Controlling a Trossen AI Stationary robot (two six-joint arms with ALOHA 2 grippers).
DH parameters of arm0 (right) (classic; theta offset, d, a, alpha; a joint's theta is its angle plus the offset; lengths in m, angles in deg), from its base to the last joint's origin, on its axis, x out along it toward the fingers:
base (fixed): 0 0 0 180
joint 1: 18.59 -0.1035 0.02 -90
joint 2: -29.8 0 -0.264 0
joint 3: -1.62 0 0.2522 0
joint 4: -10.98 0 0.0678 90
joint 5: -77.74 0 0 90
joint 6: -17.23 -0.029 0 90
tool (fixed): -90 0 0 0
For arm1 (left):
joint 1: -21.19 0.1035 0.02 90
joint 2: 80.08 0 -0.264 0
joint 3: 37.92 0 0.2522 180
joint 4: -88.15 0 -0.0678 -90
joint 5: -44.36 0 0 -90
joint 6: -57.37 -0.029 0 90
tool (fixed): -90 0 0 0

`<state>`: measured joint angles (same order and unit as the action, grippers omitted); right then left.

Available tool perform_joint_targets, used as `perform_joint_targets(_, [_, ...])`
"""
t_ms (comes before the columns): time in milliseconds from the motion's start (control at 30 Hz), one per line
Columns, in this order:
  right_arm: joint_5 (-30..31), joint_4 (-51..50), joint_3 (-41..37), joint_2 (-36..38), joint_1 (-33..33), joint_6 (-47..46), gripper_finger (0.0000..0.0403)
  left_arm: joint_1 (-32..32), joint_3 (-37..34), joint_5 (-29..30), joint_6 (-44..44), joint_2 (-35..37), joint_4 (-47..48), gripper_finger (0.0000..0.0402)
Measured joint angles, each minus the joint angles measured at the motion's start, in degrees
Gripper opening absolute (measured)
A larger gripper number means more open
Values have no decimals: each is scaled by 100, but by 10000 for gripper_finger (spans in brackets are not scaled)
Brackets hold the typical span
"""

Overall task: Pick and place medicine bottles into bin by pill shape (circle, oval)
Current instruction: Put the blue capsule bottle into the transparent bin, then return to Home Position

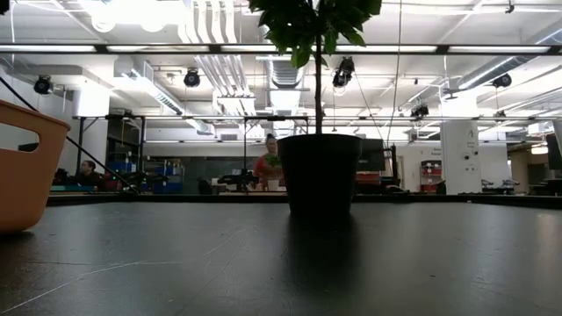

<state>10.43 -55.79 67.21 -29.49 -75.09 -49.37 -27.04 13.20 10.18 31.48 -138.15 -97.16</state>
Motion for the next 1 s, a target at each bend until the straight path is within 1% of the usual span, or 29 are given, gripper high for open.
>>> perform_joint_targets(233, [47, -235, -40, -276, -381, -495, 110, 0, 11, 0, -55, 9, 1, 176])
perform_joint_targets(400, [43, -162, -168, -358, -441, -705, 112, 0, 11, 4, -57, 9, 3, 176])
perform_joint_targets(633, [16, -150, -240, -700, -440, -718, 145, 11, 11, 17, -57, 11, 2, 176])
perform_joint_targets(767, [-19, -149, -243, -810, -440, -758, 157, 15, 11, 17, -57, 11, 2, 176])
perform_joint_targets(867, [-62, -149, -244, -799, -440, -768, 163, 15, 10, 17, -55, 11, 2, 176])
perform_joint_targets(1000, [-2, -149, -245, -593, -435, -775, 166, 17, 9, 17, -55, 11, 2, 176])
